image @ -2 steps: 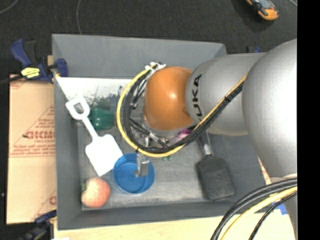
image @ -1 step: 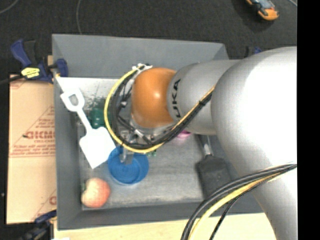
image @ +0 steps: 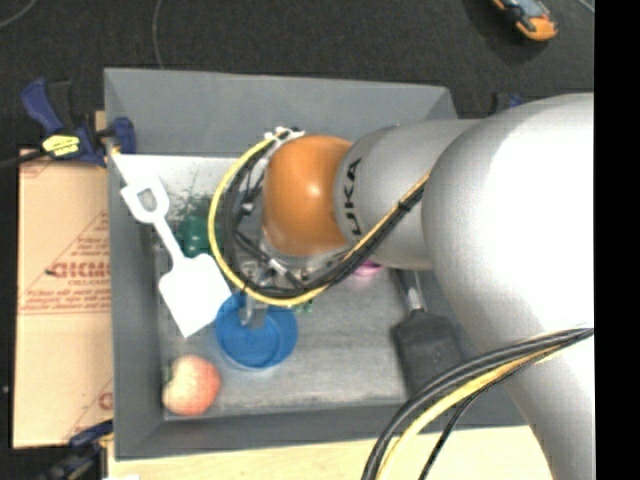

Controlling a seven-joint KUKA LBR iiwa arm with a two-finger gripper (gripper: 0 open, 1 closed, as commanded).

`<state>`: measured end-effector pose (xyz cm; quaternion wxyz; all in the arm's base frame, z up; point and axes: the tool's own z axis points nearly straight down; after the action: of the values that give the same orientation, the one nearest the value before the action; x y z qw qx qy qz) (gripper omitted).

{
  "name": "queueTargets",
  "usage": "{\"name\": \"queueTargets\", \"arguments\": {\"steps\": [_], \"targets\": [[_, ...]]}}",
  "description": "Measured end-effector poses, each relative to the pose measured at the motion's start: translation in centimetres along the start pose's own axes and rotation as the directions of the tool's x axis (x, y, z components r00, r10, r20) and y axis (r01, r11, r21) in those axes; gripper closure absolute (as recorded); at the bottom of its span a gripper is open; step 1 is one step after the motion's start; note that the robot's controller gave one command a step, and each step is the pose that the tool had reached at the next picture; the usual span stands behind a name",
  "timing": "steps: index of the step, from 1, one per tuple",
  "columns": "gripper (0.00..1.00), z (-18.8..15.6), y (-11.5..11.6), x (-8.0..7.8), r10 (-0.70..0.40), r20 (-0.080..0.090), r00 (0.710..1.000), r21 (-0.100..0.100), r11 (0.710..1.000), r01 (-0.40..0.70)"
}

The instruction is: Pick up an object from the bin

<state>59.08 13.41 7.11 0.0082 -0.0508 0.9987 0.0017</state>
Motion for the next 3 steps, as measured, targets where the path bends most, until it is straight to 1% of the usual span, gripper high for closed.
{"name": "queueTargets", "arguments": {"steps": [1,2,3], "targets": [[1.0,-0.1,-1.0,-0.1,0.009,0.002,1.0,-0.001,1.0,-0.009],[1.0,-9.1,0.0,-1.2,-0.013,0.01,1.0,0.0,1.0,0.013],[1.0,-18.6,-0.2,-0.5,0.055,0.003,0.998,-0.001,0.998,-0.055]]}}
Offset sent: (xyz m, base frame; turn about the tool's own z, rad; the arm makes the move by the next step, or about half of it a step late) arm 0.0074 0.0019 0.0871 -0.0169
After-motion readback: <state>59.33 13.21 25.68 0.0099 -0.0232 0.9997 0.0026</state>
